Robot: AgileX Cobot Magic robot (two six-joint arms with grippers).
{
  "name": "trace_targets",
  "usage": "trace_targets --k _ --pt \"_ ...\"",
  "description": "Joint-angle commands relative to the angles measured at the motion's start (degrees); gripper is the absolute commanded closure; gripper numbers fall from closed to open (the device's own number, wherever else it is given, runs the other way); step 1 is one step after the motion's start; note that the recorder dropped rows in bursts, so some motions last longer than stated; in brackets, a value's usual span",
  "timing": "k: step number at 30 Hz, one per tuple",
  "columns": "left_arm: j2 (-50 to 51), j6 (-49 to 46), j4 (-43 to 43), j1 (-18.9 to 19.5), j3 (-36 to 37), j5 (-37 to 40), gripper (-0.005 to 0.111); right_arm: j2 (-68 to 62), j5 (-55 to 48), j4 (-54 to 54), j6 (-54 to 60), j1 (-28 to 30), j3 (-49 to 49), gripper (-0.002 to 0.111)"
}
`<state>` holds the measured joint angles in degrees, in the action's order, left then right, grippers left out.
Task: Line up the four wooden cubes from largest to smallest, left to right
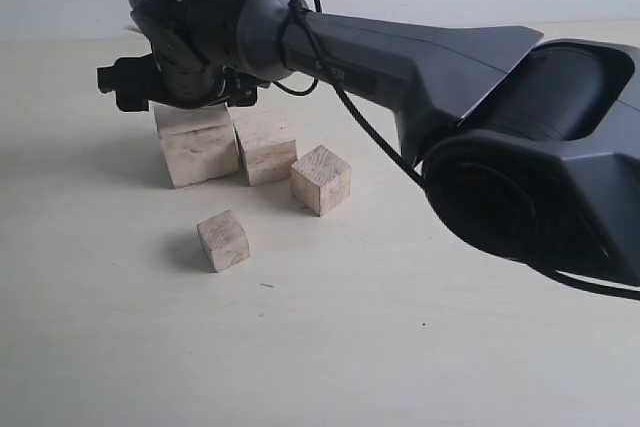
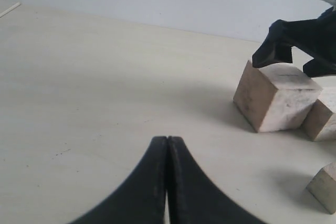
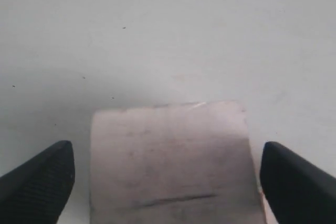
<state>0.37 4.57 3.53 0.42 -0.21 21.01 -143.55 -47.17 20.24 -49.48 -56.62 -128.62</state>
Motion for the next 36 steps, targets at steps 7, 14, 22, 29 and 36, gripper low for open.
trace_targets --k 7,14,22,29,36 --pt "-0.37 -0.18 0.3 0.1 0.21 -0.35 0.107 0.77 0.2 -4.58 -1.12 0.01 -0.42 0.014" --pt "-0.37 -0.18 0.3 0.1 0.21 -0.35 0.107 0.77 -0.7 -9.31 -1.01 0.01 -0.42 0.014" --pt "-0.37 -0.18 0.3 0.1 0.21 -0.35 0.107 0.77 -3.74 -11.66 -1.12 0.01 -0.42 0.014" --pt "-0.37 -0.18 0.3 0.1 0.21 -0.35 0.107 0.77 -3.74 -15.83 -1.0 0.01 -0.42 0.014" --pt "-0.37 -0.18 0.3 0.1 0.21 -0.35 0.107 0.88 -3.61 -14.1 2.33 0.01 -0.42 0.014"
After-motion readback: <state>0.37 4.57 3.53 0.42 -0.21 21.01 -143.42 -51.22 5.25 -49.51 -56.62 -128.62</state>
